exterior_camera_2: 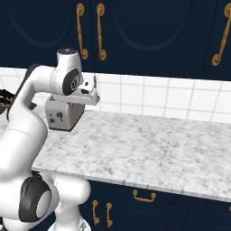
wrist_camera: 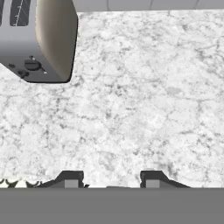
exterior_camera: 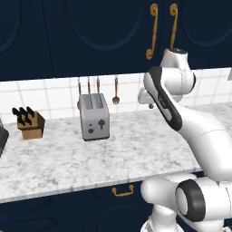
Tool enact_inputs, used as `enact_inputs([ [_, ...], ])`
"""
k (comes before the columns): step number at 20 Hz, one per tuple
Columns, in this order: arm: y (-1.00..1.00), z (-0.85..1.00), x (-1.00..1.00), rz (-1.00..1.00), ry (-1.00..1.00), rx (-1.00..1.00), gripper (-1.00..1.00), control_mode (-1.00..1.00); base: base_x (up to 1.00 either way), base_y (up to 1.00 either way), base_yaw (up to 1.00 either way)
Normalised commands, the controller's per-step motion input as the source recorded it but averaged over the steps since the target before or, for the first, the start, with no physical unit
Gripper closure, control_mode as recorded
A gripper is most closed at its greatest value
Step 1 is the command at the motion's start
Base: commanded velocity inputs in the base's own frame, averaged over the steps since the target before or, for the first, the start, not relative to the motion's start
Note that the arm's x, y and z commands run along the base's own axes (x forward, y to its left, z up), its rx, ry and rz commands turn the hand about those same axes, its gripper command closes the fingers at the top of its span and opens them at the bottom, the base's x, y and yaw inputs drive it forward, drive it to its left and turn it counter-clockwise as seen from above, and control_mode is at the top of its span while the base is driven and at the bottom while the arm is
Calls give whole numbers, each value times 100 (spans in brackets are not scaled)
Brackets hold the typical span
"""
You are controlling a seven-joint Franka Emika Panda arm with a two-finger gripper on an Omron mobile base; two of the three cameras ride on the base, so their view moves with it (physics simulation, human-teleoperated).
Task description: Take a straw from the drawer in front and place it inside the glass cup on the dining counter.
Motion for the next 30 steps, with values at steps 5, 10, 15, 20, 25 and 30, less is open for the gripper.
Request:
enact_inputs([
  [5, -7, -20, -64, 0, -6, 0, -100, -100, 0, 0, 0],
  [10, -13, -51, -90, 0, -3, 0, -100, -100, 0, 0, 0],
  [15, 1, -57, -50, 0, 0, 0, -100, -100, 0, 0, 0],
  [20, 10, -43, -21, 0, 0, 0, -100, -100, 0, 0, 0],
  [25, 0, -16, -7, 0, 1, 0, -100, 100, -10, -2, 0],
  [30, 0, 0, 0, 0, 0, 0, -100, 100, -27, -32, 0],
])
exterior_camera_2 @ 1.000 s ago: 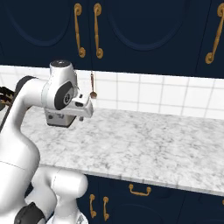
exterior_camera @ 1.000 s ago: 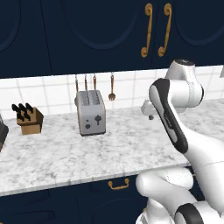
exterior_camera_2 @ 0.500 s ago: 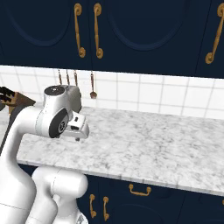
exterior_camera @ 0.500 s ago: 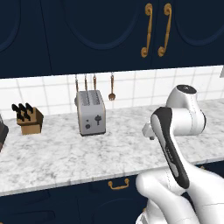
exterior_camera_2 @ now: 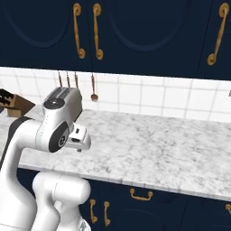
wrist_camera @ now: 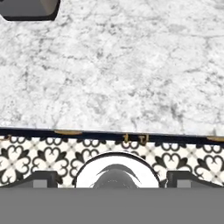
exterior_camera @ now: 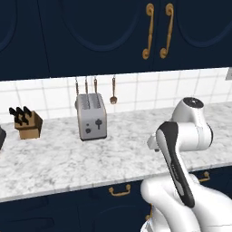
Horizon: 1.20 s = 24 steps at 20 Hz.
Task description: Take a straw from the drawer in front and place it inside the glass cup on the dining counter.
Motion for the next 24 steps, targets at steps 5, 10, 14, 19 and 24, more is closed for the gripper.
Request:
enact_inputs([
  [5, 0, 0, 0, 0, 0, 0, -100, 100, -20, -52, -3],
  [10, 0, 0, 0, 0, 0, 0, -100, 100, -34, -61, -4],
  [14, 0, 0, 0, 0, 0, 0, -100, 100, -62, -54, -2],
  [19, 0, 0, 0, 0, 0, 0, -100, 100, -45, -15, 0],
  [24, 5, -5, -21, 0, 0, 0, -100, -100, -4, 0, 0],
])
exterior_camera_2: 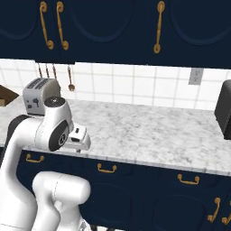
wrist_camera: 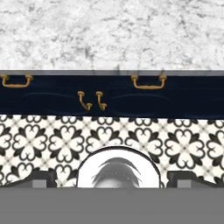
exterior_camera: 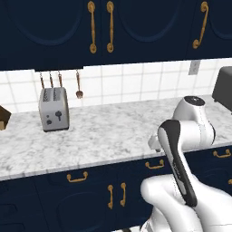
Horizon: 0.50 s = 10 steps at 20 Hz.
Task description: Take a straw from the drawer in front and place it inside the glass cup on the dining counter.
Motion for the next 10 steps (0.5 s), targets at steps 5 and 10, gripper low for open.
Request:
enact_inputs([
  [5, 72, -13, -65, 1, -4, -5, -100, -100, 0, 0, 0],
  [10, 100, -28, -45, 10, -9, -27, -100, -100, 0, 0, 0],
])
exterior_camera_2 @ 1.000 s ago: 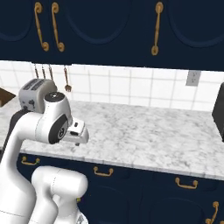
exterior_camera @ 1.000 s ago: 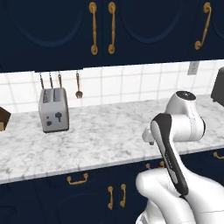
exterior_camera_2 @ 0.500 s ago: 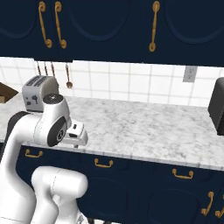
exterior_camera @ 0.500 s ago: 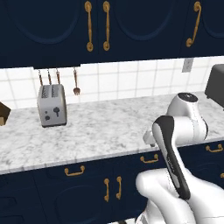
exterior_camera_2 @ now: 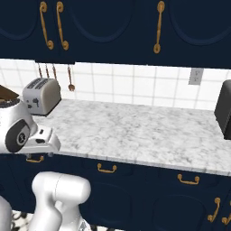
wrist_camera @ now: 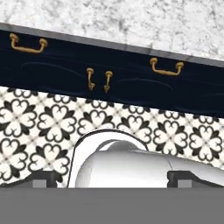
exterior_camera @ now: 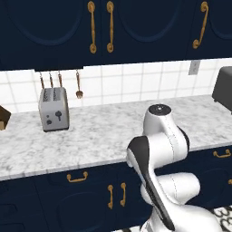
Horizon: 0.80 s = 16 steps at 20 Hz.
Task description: Take a straw from the drawer in front and place it inside the glass cup on the dining counter.
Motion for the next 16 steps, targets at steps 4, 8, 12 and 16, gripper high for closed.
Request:
enact_inputs([
  [4, 100, -36, -3, 8, -15, -42, -100, -100, 0, 0, 0],
  [8, 95, -50, 1, 6, -22, -43, -100, -100, 0, 0, 0],
  [12, 39, -62, 10, 25, -21, -45, -100, -100, 0, 0, 0],
  [16, 81, -48, 54, 18, -26, -40, -100, -100, 0, 0, 0],
])
